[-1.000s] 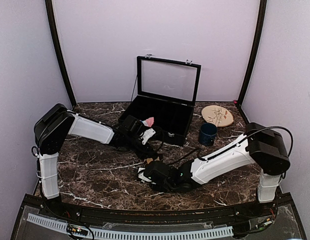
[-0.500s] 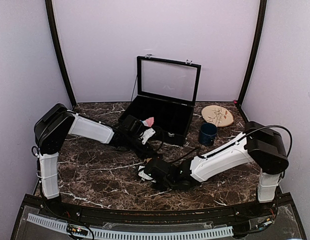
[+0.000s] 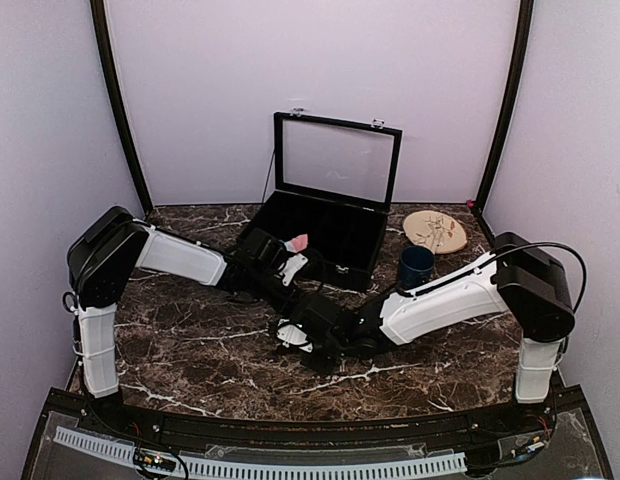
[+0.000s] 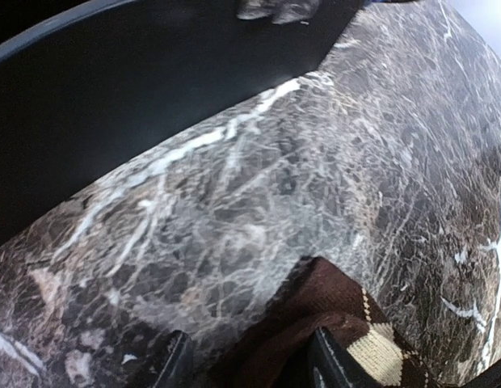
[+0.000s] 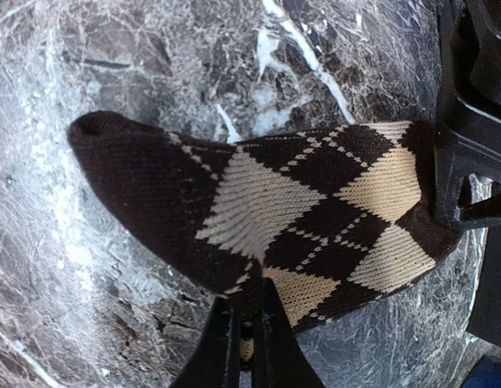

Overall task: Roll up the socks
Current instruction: Pick up the sock from the center of the board.

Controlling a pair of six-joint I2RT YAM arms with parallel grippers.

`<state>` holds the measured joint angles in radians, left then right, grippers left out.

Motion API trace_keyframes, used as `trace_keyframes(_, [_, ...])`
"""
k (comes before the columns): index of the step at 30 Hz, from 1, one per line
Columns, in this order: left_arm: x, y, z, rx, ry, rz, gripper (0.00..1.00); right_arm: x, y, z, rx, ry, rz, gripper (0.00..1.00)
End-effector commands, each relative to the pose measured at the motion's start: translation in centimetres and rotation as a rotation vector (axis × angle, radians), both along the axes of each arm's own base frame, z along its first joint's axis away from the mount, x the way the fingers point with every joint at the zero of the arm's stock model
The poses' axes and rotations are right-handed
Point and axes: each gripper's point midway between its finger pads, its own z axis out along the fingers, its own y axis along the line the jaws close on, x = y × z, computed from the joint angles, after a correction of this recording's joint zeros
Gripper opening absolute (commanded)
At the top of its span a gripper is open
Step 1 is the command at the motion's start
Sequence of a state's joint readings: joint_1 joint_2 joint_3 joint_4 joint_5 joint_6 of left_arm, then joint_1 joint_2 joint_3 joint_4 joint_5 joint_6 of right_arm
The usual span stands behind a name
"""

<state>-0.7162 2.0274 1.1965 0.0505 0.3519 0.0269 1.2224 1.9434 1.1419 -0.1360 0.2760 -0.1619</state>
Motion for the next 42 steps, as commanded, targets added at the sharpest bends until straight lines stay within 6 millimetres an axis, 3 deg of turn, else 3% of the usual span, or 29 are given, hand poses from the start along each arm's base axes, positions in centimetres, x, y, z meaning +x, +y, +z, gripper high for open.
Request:
trace_keyframes(1, [0.3,1.0,2.2,-0.042,0.057,0.076,0.52,0.0,0.3,0.8,0.031,0.095,-0.008,0.05])
trace_keyframes(8, [0.8,1.1,4.3,-0.104,0.083,0.134,0.56,-0.1,0.0,0.1,0.016,0.161,-0.006,0.06])
trace_keyframes(16, [2.1,2.5,6.2,-0.157,0.094,0.236,0.59,-0.3,-0.1,-0.3,0.014,0.228,0.003,0.06])
trace_keyframes(21, [2.9,4.2,7.7,-0.18,0.05,0.314,0.61,-0.4,-0.3,-0.4,0.012,0.256,0.005,0.06])
trace_keyframes(25, [2.4,5.9,8.6,-0.194,-0.003,0.366,0.6,-0.3,-0.3,-0.6,0.007,0.283,0.005,0.06])
trace_keyframes(27, [2.4,7.7,9.0,-0.21,-0.036,0.414,0.59,-0.3,-0.3,-0.8,0.003,0.301,0.004,0.06])
trace_keyframes(32, [0.2,10.8,8.6,-0.246,-0.083,0.496,0.57,0.0,-0.2,-0.7,0.005,0.34,0.003,0.06])
trace_keyframes(37, [-2.0,13.3,9.5,-0.316,-0.164,0.56,0.57,0.5,-0.5,-0.5,0.014,0.397,-0.005,0.06])
trace_keyframes(42, [-5.0,11.5,10.7,-0.298,-0.285,0.451,0.56,0.5,-0.5,-0.6,0.011,0.474,-0.005,0.06])
